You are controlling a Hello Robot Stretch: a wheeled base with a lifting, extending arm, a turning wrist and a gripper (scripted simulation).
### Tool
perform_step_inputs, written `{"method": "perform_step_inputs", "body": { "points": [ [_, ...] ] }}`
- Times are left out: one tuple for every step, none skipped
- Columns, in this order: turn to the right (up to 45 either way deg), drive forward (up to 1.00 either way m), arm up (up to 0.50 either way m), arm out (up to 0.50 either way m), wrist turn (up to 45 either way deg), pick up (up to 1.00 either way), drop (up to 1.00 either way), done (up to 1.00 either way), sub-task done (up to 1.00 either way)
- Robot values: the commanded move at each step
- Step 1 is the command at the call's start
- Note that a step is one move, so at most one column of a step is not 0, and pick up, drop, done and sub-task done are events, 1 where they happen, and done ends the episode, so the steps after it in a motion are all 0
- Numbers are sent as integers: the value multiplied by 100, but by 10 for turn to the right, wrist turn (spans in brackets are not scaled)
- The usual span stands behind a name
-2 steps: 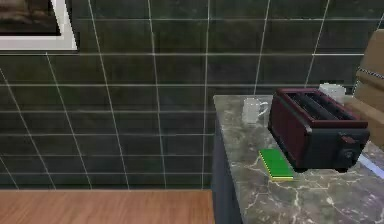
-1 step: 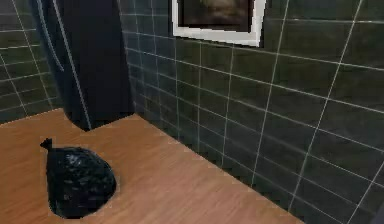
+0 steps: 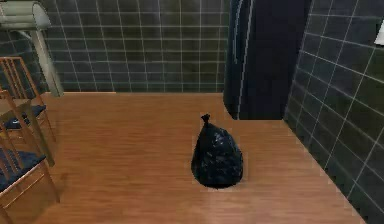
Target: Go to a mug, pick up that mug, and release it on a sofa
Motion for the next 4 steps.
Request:
{"method": "perform_step_inputs", "body": {
  "points": [
    [-450, 0, 0, 0, 0, 0, 0, 0, 0],
    [-420, 0, 0, 0, 0, 0, 0, 0, 0],
    [0, 10, 0, 0, 0, 0, 0, 0, 0],
    [330, 0, 0, 0, 0, 0, 0, 0, 0]
  ]
}}
